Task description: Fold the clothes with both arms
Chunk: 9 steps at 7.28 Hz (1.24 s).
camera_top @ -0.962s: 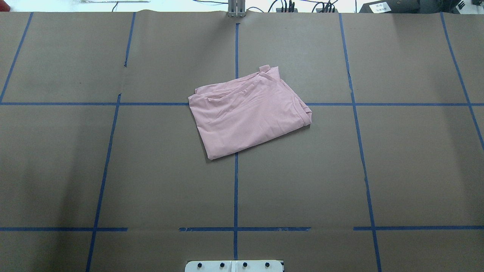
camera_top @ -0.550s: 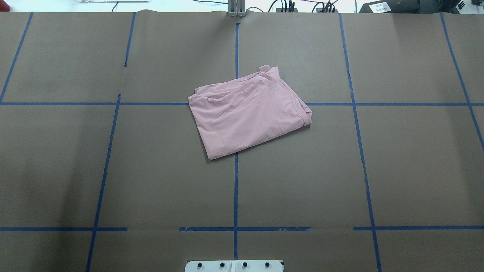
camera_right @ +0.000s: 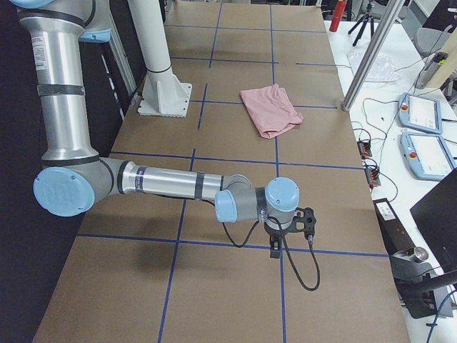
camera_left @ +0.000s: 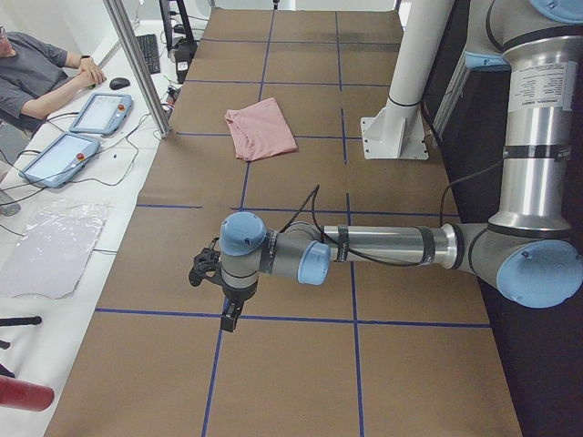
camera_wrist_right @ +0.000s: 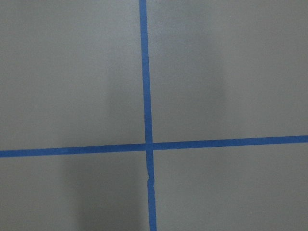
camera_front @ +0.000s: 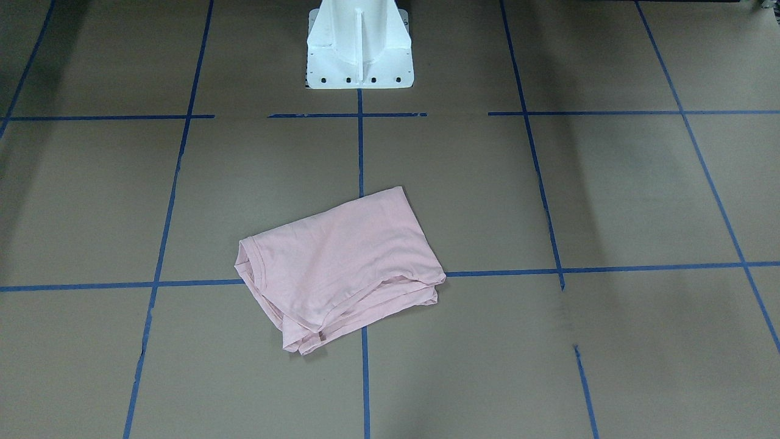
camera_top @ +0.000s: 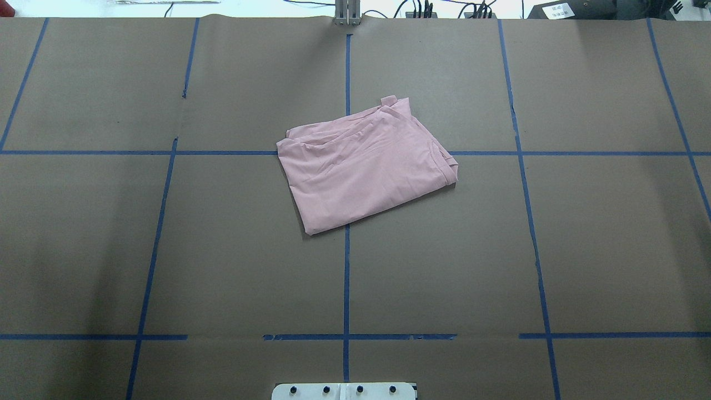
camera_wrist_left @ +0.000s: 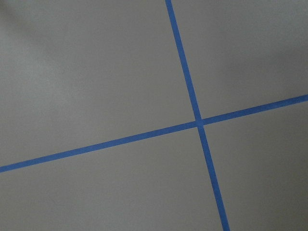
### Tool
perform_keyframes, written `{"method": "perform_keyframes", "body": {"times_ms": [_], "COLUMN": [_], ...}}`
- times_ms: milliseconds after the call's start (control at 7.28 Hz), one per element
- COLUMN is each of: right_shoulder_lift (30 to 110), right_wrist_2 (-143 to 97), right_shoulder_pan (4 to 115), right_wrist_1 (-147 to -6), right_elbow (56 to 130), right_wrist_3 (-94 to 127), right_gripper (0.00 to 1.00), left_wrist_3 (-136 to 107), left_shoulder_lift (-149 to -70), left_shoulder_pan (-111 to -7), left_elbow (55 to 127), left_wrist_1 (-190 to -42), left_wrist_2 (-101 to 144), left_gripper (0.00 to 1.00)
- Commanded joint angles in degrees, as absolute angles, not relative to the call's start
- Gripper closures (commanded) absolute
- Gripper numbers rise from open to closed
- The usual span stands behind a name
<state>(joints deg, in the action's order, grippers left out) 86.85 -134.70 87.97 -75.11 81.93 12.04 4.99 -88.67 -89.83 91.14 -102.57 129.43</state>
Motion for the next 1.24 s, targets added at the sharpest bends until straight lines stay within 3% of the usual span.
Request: {"method": "perform_keyframes", "body": {"times_ms": [0,687,1100], "right_shoulder_lift": [88.0,88.0,89.4], "right_wrist_2": [-134.6,-140.1,-139.4], "right_shoulder_pan": [86.3,86.6,89.9], "right_wrist_1": [-72.6,-73.7,-91.6], "right_elbow": [81.9,84.4,92.6], "right_wrist_3": [13.4,12.6,-0.6], "right_gripper": [0.0,0.0,0.0], "left_wrist_3": [4.9,-6.9,-6.9], "left_shoulder_lift": [-88.7,-88.8,-88.8], "left_shoulder_pan": [-89.8,-89.6,-89.6], "left_elbow": [91.1,90.0,90.1], "left_wrist_1": [-102.6,-102.5,-102.5], "left_wrist_2": [129.5,130.0,130.0], "left_gripper": [0.0,0.0,0.0]}}
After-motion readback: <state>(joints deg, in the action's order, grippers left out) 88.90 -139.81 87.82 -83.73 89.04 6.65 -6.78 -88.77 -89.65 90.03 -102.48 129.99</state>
